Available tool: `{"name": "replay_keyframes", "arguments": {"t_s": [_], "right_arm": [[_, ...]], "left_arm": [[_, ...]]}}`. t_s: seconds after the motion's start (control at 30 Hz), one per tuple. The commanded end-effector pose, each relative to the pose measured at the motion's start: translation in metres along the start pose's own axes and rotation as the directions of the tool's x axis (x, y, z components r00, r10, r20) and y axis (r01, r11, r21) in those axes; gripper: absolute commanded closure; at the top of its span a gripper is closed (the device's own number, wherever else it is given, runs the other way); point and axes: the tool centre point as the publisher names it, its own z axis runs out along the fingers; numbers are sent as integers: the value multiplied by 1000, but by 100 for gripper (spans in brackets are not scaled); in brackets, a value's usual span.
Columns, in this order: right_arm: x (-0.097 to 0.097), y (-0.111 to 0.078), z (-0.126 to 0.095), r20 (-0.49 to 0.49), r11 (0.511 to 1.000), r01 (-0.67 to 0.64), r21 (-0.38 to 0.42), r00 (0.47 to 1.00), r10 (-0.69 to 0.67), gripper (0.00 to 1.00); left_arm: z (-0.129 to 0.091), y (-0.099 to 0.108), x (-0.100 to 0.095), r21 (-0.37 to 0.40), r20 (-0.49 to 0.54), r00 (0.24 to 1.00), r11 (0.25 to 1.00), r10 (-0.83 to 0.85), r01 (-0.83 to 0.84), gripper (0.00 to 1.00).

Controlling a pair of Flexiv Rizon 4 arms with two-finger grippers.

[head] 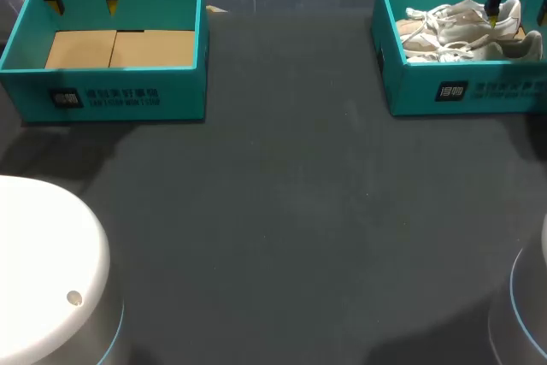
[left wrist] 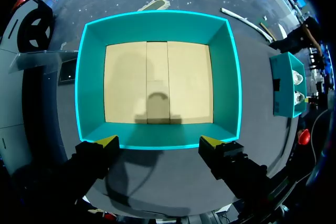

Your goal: Take the shoe out of the shoebox, open the shoe tongue, remove and reinsert the insole, then place the shoe into the shoebox

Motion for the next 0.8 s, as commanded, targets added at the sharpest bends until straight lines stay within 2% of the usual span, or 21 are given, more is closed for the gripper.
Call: {"name": "replay_keyframes", "arguments": {"t_s": [0.03, 0.17, 0.47, 0.63, 0.8], "right_arm": [[0, 0, 0, 0, 1000, 0, 1, 1000, 0, 0], [-3, 5, 3, 7, 1000, -2, -6, 1000, 2, 0], [-41, 23, 22, 47, 997, -73, 0, 996, 73, 0], [-55, 24, 29, 48, 996, -93, -8, 994, 93, 0], [-63, 25, 49, 36, 997, -75, -6, 997, 75, 0]], "left_arm": [[0, 0, 0, 0, 0, 1000, 1000, 0, 0, 0], [0, 0, 0, 0, 0, 1000, 1000, 0, 0, 0], [0, 0, 0, 0, 0, 1000, 1000, 0, 0, 0], [0, 0, 0, 0, 0, 1000, 1000, 0, 0, 0], [0, 0, 0, 0, 0, 1000, 1000, 0, 0, 0]]}}
